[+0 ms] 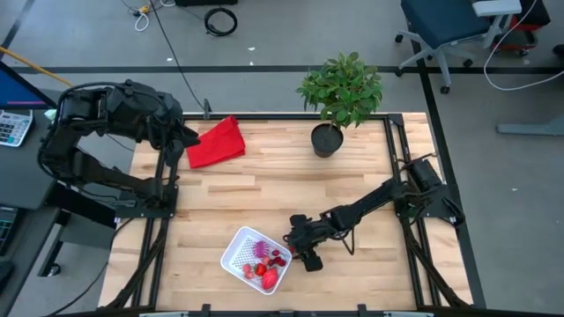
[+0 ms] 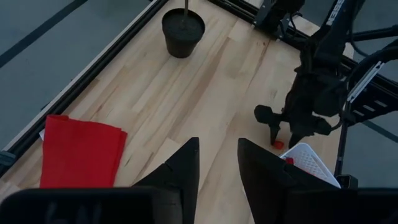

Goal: Pick and placing Produce into tupperware
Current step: Put the raspberry in the basket

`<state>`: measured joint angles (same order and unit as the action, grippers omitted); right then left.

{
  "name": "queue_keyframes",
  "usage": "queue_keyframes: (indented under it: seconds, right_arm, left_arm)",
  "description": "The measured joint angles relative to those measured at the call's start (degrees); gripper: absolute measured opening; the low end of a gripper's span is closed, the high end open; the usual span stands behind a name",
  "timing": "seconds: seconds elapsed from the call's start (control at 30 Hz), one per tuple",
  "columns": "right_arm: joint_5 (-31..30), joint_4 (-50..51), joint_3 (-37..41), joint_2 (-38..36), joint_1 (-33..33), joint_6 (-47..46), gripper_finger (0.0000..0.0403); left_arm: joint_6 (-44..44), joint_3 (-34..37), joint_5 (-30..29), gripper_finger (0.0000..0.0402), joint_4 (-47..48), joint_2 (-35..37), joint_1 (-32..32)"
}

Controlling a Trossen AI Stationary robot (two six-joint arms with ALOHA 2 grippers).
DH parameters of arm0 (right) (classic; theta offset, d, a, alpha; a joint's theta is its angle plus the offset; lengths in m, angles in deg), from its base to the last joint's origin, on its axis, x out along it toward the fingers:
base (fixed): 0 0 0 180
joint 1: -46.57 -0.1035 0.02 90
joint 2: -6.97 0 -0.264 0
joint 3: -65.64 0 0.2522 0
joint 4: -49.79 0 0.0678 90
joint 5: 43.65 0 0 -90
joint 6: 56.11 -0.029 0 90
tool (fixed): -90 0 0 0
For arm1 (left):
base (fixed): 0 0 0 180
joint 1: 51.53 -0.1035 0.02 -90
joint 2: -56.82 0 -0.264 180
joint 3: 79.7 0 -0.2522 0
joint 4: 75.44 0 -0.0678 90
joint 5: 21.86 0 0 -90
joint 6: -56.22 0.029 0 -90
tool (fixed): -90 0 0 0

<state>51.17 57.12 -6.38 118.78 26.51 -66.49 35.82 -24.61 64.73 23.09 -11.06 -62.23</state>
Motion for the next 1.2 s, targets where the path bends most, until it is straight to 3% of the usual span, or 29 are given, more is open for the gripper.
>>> queue_keyframes:
  seconds: [0.4,0.73,1.0,1.2]
  right_arm:
    - [-1.57,-0.23,-1.75,4.26,0.02,-3.1,0.023]
    - [-1.9,9.32,-1.57,0.18,-0.29,-6.62,0.017]
    - [-1.36,10.64,-3.68,0.31,-0.31,-9.55,0.0124]
    - [-1.07,10.16,-5.57,0.41,-0.37,-9.16,0.0132]
  left_arm:
    - [0.04,0.0,-0.02,0.0115,-0.02,0.0,0.0]
    - [0.09,0.0,-0.01,0.0121,-0.02,0.01,0.0]
    - [0.13,0.0,-0.01,0.0113,-0.04,0.0,0.0]
    - [0.13,0.0,-0.02,0.0117,-0.07,0.0,0.0]
